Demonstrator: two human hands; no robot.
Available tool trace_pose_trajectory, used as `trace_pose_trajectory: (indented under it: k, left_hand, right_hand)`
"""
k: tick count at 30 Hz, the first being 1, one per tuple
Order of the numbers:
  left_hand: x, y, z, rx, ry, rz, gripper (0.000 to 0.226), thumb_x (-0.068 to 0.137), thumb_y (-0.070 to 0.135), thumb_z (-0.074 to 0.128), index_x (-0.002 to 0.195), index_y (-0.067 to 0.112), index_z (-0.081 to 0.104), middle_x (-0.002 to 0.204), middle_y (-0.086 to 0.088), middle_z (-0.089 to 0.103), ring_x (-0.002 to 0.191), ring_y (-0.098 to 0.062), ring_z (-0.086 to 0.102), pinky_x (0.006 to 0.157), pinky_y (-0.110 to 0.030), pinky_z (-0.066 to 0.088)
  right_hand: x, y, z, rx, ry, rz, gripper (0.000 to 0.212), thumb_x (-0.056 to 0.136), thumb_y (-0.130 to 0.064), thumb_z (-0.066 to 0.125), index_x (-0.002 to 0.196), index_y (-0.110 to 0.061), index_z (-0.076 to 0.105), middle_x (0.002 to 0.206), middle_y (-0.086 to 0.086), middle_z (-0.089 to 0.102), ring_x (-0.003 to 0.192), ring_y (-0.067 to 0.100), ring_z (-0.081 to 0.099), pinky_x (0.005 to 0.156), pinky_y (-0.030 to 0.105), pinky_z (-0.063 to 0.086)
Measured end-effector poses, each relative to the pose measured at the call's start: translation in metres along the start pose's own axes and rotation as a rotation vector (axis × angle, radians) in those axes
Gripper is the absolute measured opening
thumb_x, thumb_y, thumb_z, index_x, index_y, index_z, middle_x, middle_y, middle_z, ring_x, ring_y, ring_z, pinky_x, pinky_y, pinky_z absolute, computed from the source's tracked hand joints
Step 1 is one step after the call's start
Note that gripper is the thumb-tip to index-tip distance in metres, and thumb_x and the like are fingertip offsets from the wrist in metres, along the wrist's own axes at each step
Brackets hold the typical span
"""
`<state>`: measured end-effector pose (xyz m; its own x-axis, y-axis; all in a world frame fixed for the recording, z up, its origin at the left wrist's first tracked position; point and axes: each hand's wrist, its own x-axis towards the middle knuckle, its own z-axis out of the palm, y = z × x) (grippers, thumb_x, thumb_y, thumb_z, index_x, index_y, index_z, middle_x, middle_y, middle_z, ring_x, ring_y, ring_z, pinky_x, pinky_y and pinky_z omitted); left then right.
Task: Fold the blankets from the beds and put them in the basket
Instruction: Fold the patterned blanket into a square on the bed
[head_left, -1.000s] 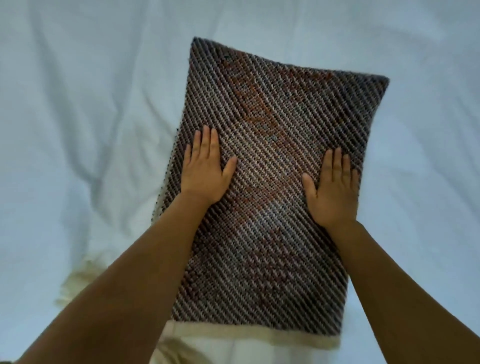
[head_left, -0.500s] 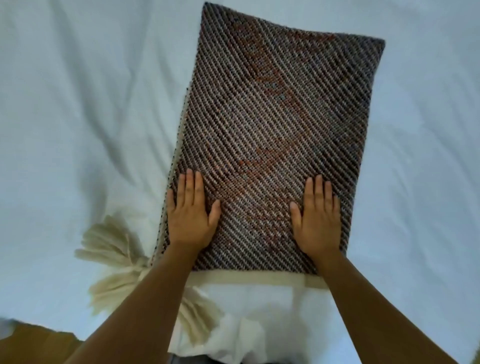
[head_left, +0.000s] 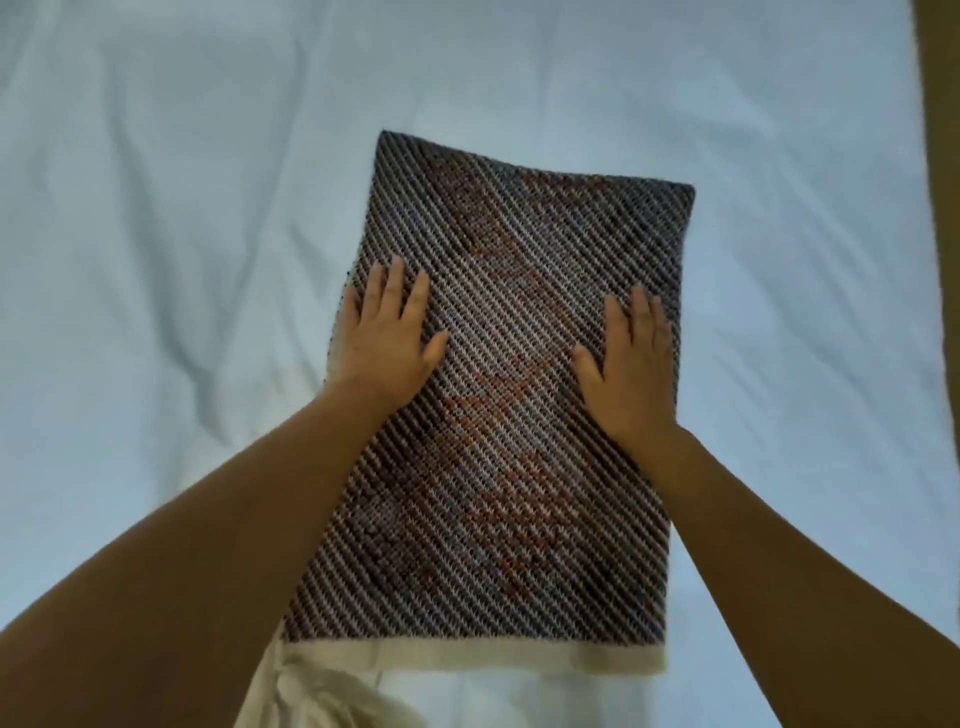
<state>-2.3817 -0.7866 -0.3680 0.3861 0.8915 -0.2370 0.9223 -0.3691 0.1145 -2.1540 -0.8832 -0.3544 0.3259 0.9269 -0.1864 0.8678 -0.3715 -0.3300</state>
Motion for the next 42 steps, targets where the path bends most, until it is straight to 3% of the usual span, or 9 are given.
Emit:
trace_pose_trajectory:
  k: [8,14,18,21,25,30,36,40,42]
  left_hand:
    - [0.116,0.021,-0.030,0.153,-0.063,0.212,0.063,0.093,0.058,0.013,0.147,0.031,-0.004,0.157,-0.004,-0.010,0.144,-0.022,-0.010,0.115,-0.043,-0.003]
    - [0.186,0.026,-0.022,0.275,-0.167,0.272,0.081,0.087,0.060,0.038,0.146,0.032,-0.009,0.158,-0.006,-0.002,0.144,-0.025,-0.004,0.112,-0.054,-0.004]
    - [0.216,0.035,-0.025,0.344,-0.174,0.276,0.096,0.071,0.063,0.062,0.144,0.019,0.018,0.146,-0.013,0.029,0.135,-0.034,0.025,0.109,-0.061,0.009]
    - [0.226,0.048,-0.035,0.367,-0.239,0.246,0.095,0.061,0.059,0.073,0.132,0.011,0.032,0.132,-0.014,0.044,0.123,-0.034,0.041,0.102,-0.056,0.027]
    - [0.222,0.068,-0.047,0.431,-0.329,0.192,0.074,0.066,0.050,0.076,0.121,0.012,0.044,0.117,-0.009,0.056,0.111,-0.030,0.051,0.098,-0.047,0.033]
    - [0.169,0.074,-0.048,0.430,-0.065,0.177,0.035,0.079,0.013,0.062,0.112,0.011,0.051,0.110,-0.011,0.057,0.105,-0.030,0.051,0.095,-0.046,0.034]
    - [0.104,0.029,-0.078,0.468,0.017,0.139,0.021,0.080,0.012,0.055,0.100,0.012,0.060,0.103,-0.009,0.056,0.100,-0.030,0.050,0.093,-0.046,0.032]
    - [0.048,0.015,-0.091,0.489,0.030,0.219,0.034,0.079,0.016,0.056,0.113,0.013,0.055,0.119,-0.010,0.051,0.116,-0.031,0.043,0.106,-0.052,0.020]
    - [0.016,0.013,-0.094,0.492,0.016,0.247,0.036,0.083,0.014,0.050,0.119,0.011,0.049,0.122,-0.010,0.051,0.114,-0.031,0.046,0.102,-0.048,0.028]
  right_hand:
    - [0.119,0.011,-0.017,-0.149,-0.055,-0.193,0.071,0.094,-0.047,0.038,0.149,-0.017,0.005,0.158,0.011,-0.004,0.145,0.028,-0.009,0.115,0.041,-0.008]
    - [0.191,0.023,-0.016,-0.226,-0.359,-0.092,0.113,0.070,-0.065,0.063,0.148,-0.024,-0.007,0.158,0.010,-0.007,0.145,0.028,-0.009,0.114,0.050,-0.008]
    - [0.218,0.011,-0.015,-0.338,-0.396,-0.085,0.123,0.055,-0.065,0.075,0.147,-0.018,0.009,0.154,0.019,0.011,0.143,0.035,0.007,0.112,0.055,-0.006]
    - [0.217,0.001,-0.016,-0.416,-0.360,-0.073,0.121,0.051,-0.062,0.079,0.143,-0.013,0.017,0.146,0.021,0.024,0.137,0.037,0.020,0.111,0.059,-0.004]
    - [0.210,-0.012,-0.018,-0.445,-0.375,-0.005,0.105,0.058,-0.056,0.079,0.137,-0.009,0.030,0.138,0.019,0.040,0.133,0.035,0.032,0.112,0.058,-0.002]
    - [0.180,-0.014,-0.022,-0.467,-0.245,0.033,0.086,0.067,-0.055,0.073,0.131,-0.009,0.039,0.135,0.018,0.043,0.132,0.035,0.032,0.114,0.054,-0.005]
    - [0.117,-0.007,-0.040,-0.478,0.003,-0.118,0.031,0.074,-0.004,0.058,0.105,-0.006,0.054,0.106,0.013,0.056,0.112,0.034,0.046,0.116,0.048,0.001]
    - [0.059,-0.008,-0.049,-0.409,-0.045,-0.053,0.028,0.077,-0.009,0.055,0.105,-0.009,0.060,0.103,0.013,0.061,0.103,0.033,0.055,0.099,0.044,0.039]
    - [0.031,-0.006,-0.060,-0.256,-0.044,0.014,0.030,0.077,-0.016,0.055,0.106,-0.014,0.061,0.103,0.012,0.063,0.100,0.033,0.058,0.084,0.040,0.051]
